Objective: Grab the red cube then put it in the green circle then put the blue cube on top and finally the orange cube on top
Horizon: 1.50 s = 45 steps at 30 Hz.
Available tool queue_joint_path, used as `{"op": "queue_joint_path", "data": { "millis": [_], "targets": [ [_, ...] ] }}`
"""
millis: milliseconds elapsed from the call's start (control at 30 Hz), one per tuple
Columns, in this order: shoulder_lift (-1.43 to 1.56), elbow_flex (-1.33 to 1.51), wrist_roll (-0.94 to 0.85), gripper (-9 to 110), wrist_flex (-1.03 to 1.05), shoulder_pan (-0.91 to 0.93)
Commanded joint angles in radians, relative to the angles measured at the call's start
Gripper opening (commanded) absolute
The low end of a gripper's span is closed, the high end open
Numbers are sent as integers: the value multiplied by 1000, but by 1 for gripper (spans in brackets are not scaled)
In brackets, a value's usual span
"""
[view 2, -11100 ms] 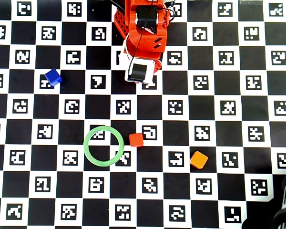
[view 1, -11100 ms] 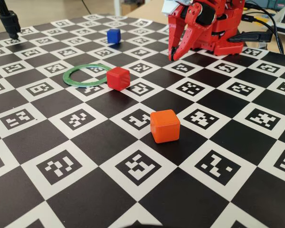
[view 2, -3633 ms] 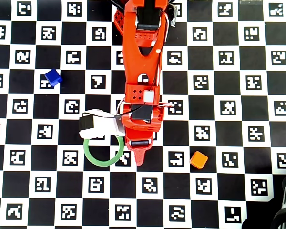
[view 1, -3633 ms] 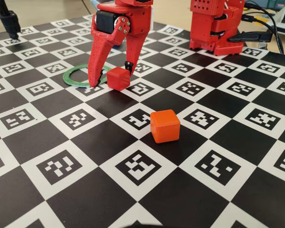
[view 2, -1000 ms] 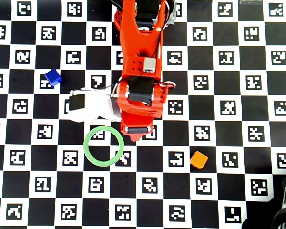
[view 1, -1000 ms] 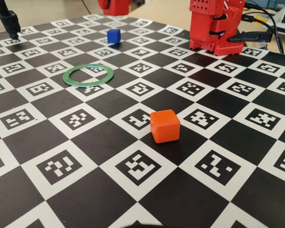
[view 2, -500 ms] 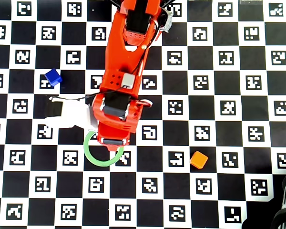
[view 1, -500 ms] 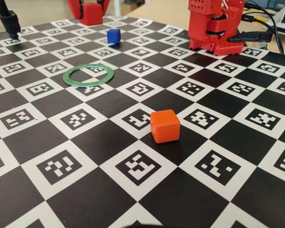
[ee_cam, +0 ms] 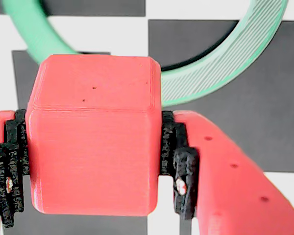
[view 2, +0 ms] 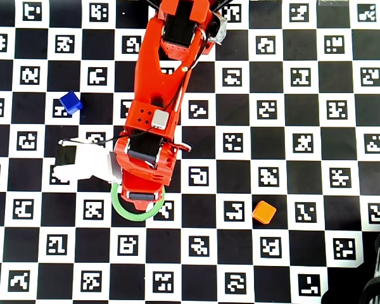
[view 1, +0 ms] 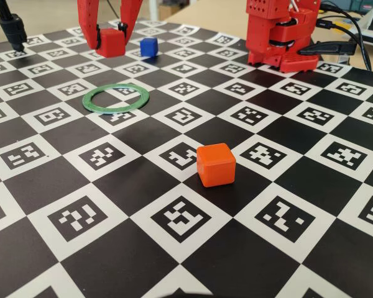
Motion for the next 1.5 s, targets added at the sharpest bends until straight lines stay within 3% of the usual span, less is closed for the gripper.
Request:
{"op": "queue_joint_path", "data": {
  "millis": [0,367,1467],
  "targets": [
    [37,14,-18,2,-52,14],
    [14,124,-78,2,-176,25],
    [-34,221,-132,1,-291,46]
  ]
}}
